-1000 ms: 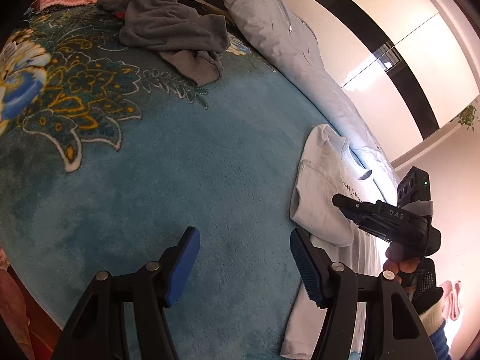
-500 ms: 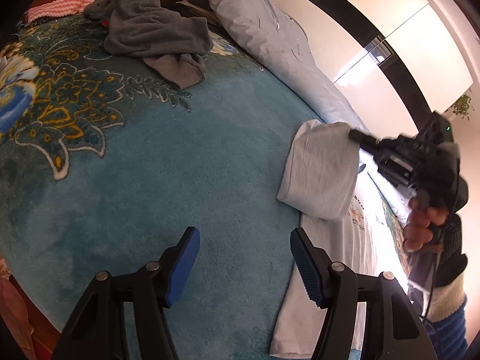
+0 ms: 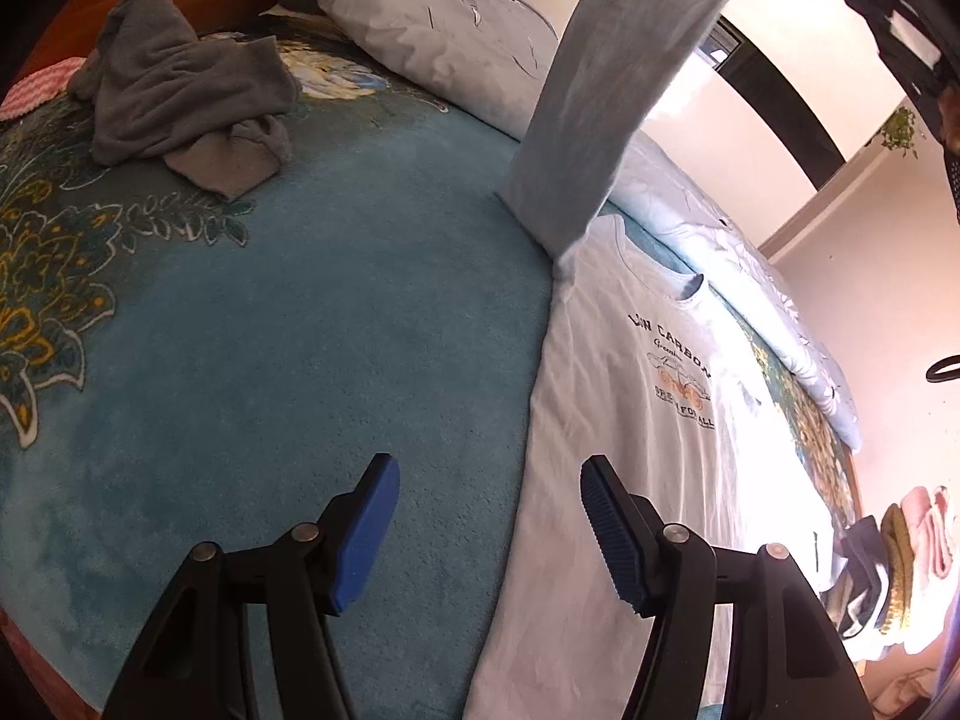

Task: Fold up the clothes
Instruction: 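Grasp the sleeve with the right gripper and fold it back along the folded side, then grasp the opposite side of the T-shirt with the right gripper and lift it over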

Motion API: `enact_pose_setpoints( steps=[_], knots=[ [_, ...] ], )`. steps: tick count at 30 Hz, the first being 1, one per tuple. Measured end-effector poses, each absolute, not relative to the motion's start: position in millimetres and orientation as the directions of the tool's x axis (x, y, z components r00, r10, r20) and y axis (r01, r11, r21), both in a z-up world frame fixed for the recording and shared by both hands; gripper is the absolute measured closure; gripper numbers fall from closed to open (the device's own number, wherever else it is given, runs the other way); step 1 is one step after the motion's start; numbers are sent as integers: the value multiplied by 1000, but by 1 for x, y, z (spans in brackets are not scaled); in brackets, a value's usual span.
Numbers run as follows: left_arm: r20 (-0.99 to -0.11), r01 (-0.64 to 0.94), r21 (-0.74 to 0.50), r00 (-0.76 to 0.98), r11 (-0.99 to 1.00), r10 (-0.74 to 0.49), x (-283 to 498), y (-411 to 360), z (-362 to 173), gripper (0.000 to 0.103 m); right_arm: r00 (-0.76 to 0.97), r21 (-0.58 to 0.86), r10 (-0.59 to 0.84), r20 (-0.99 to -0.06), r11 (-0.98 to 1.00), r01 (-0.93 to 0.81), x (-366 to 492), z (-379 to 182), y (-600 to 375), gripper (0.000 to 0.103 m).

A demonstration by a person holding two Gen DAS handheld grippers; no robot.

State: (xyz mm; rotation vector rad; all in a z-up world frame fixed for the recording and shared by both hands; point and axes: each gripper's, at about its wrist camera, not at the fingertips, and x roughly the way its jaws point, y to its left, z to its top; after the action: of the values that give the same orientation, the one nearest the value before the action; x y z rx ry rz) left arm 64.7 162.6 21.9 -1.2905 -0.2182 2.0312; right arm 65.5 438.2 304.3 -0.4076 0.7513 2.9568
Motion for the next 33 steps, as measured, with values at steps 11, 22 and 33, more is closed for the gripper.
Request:
enact_pose_setpoints(
  steps=[11,22,33],
  knots=[
    [-761,-494,-456,-215,-740,612,38,216,17,36,-818,502,89,-568,-750,-430,143,144,562,98],
    [-714,-508,-455,-281,-731,641,12,216,23,34,-732,619,-229,-642,-718,-318,-1,49,533,30],
    [-723,-590,-397,-271,-703,636,-7,216,29,32,-662,632,-282,-695,-678,-375,-89,-10,520,37]
  ],
)
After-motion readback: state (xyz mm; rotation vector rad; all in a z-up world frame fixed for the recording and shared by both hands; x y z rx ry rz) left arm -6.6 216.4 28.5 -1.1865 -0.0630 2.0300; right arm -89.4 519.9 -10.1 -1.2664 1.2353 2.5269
